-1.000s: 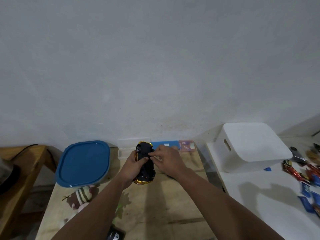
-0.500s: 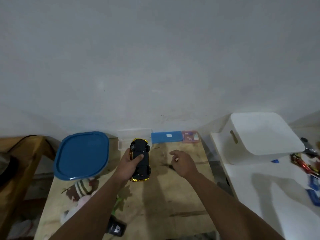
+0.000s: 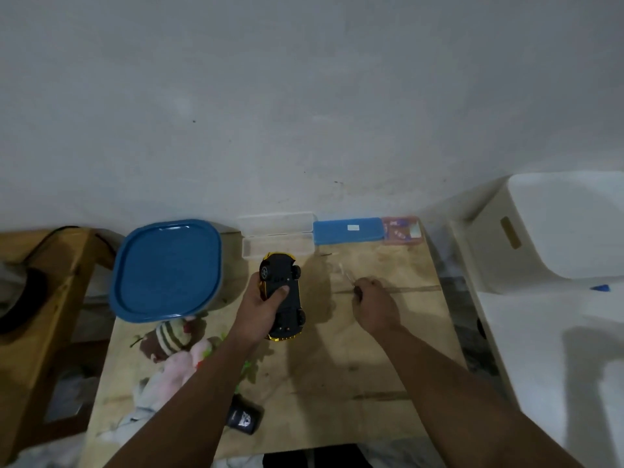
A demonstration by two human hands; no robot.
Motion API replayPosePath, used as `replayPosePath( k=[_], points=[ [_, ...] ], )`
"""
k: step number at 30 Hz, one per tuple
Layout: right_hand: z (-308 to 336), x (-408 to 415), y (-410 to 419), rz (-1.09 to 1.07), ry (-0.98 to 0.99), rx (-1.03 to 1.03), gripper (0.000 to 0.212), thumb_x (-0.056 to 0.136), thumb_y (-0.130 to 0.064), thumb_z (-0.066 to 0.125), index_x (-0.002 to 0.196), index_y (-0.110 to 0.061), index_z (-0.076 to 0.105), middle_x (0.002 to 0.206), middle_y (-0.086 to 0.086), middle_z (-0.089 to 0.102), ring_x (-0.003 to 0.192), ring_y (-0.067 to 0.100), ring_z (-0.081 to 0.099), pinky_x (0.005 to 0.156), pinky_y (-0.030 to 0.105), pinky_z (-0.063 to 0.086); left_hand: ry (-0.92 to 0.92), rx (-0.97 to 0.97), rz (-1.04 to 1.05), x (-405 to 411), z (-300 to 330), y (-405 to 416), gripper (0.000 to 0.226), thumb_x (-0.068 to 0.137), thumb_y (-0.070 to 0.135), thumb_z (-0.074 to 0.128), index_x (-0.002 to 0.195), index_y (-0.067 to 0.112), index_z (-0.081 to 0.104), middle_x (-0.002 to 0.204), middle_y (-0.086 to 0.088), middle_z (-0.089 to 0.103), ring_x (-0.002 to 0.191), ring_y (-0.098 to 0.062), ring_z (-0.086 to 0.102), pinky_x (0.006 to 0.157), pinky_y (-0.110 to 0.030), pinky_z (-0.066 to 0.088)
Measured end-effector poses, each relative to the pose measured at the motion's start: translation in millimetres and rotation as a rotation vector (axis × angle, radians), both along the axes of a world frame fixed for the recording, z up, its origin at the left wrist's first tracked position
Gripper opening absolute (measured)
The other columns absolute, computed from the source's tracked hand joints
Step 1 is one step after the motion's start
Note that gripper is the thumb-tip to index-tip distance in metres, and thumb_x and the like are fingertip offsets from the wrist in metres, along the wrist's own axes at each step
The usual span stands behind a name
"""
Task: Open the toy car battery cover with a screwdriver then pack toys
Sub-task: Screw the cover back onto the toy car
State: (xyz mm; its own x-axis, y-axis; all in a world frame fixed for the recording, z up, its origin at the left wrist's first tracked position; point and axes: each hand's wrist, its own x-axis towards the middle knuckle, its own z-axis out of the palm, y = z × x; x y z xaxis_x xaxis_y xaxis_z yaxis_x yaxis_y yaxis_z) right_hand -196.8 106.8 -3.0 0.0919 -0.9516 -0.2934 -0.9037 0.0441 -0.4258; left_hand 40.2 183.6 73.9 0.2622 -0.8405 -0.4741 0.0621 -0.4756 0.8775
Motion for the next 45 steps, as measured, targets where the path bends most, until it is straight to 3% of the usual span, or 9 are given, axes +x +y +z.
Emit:
replayPosePath(
  k=[2, 4, 6, 8, 16, 24, 29, 38, 45],
  points=[
    [19, 1, 2, -0.102, -0.22, -0.067, 0.025, 0.095, -0.022, 0.058, 0.119, -0.02, 0.066, 0.109, 0.006, 0.059, 0.094, 0.027, 0.064, 0.081, 0.035, 0.052, -0.01, -0.023, 0.013, -3, 6, 1, 0.031, 0.103, 0.017, 0.064, 0.13, 0.03, 0.054, 0.118, 0.003, 0.071, 0.099, -0.019, 0.074, 0.072, -0.026, 0.058],
    [43, 5, 7, -0.069, -0.428, -0.135, 0.026, 0.092, -0.015, 0.062, 0.117, -0.021, 0.07, 0.103, 0.003, 0.062, 0.089, 0.015, 0.063, 0.081, 0.03, 0.052, -0.032, -0.044, 0.017, -5, 11, 2, 0.03, 0.103, 0.016, 0.063, 0.128, 0.03, 0.054, 0.116, 0.005, 0.07, 0.099, -0.016, 0.073, 0.065, -0.017, 0.055],
    [66, 11, 13, 0.017, -0.574, -0.185, 0.031, 0.091, -0.01, 0.062, 0.117, -0.024, 0.071, 0.097, -0.003, 0.062, 0.085, 0.007, 0.062, 0.078, 0.023, 0.051, -0.043, -0.055, 0.019, -8, 13, 3, 0.029, 0.103, 0.015, 0.063, 0.127, 0.029, 0.053, 0.115, 0.006, 0.069, 0.099, -0.013, 0.07, 0.061, -0.012, 0.054],
    [82, 18, 20, 0.109, -0.649, -0.213, 0.033, 0.092, -0.01, 0.061, 0.119, -0.025, 0.072, 0.093, -0.006, 0.06, 0.082, 0.01, 0.062, 0.074, 0.021, 0.051, -0.029, -0.064, 0.027, -10, 14, 4, 0.029, 0.103, 0.014, 0.062, 0.126, 0.029, 0.052, 0.116, 0.006, 0.068, 0.099, -0.012, 0.069, 0.062, -0.013, 0.053],
    [101, 39, 33, 0.259, -0.592, -0.137, 0.036, 0.09, -0.018, 0.062, 0.122, -0.028, 0.073, 0.089, -0.009, 0.058, 0.079, 0.006, 0.06, 0.072, 0.016, 0.045, 0.088, -0.05, 0.09, -10, 13, 5, 0.032, 0.101, 0.019, 0.066, 0.131, 0.027, 0.056, 0.12, -0.009, 0.071, 0.105, -0.032, 0.072, 0.088, -0.046, 0.06],
    [114, 44, 31, 0.283, -0.589, -0.13, 0.037, 0.091, -0.015, 0.06, 0.124, -0.027, 0.072, 0.089, -0.006, 0.057, 0.079, 0.007, 0.06, 0.073, 0.017, 0.047, 0.271, -0.041, 0.142, -9, 17, 2, 0.036, 0.1, 0.013, 0.064, 0.136, 0.018, 0.059, 0.119, -0.019, 0.073, 0.097, -0.036, 0.074, 0.078, -0.042, 0.058],
    [120, 45, 32, 0.278, -0.59, -0.137, 0.036, 0.092, -0.013, 0.061, 0.123, -0.025, 0.072, 0.093, -0.003, 0.06, 0.083, 0.008, 0.061, 0.076, 0.023, 0.052, 0.28, -0.048, 0.125, -9, 18, 0, 0.037, 0.1, 0.015, 0.065, 0.136, 0.021, 0.06, 0.119, -0.019, 0.074, 0.102, -0.04, 0.074, 0.081, -0.046, 0.06],
    [123, 45, 30, 0.241, -0.616, -0.132, 0.038, 0.093, -0.009, 0.058, 0.124, -0.026, 0.072, 0.095, -0.005, 0.06, 0.087, 0.007, 0.061, 0.079, 0.016, 0.047, 0.308, -0.057, 0.127, -10, 22, -4, 0.036, 0.1, 0.016, 0.065, 0.135, 0.02, 0.061, 0.119, -0.018, 0.074, 0.1, -0.038, 0.074, 0.081, -0.045, 0.06],
    [123, 44, 31, 0.228, -0.647, -0.15, 0.038, 0.093, -0.011, 0.057, 0.125, -0.026, 0.071, 0.097, -0.004, 0.061, 0.09, 0.009, 0.063, 0.082, 0.024, 0.053, 0.329, -0.062, 0.127, -14, 25, -7, 0.034, 0.1, 0.014, 0.065, 0.134, 0.021, 0.061, 0.118, -0.019, 0.074, 0.098, -0.038, 0.074, 0.082, -0.046, 0.059]
  ],
)
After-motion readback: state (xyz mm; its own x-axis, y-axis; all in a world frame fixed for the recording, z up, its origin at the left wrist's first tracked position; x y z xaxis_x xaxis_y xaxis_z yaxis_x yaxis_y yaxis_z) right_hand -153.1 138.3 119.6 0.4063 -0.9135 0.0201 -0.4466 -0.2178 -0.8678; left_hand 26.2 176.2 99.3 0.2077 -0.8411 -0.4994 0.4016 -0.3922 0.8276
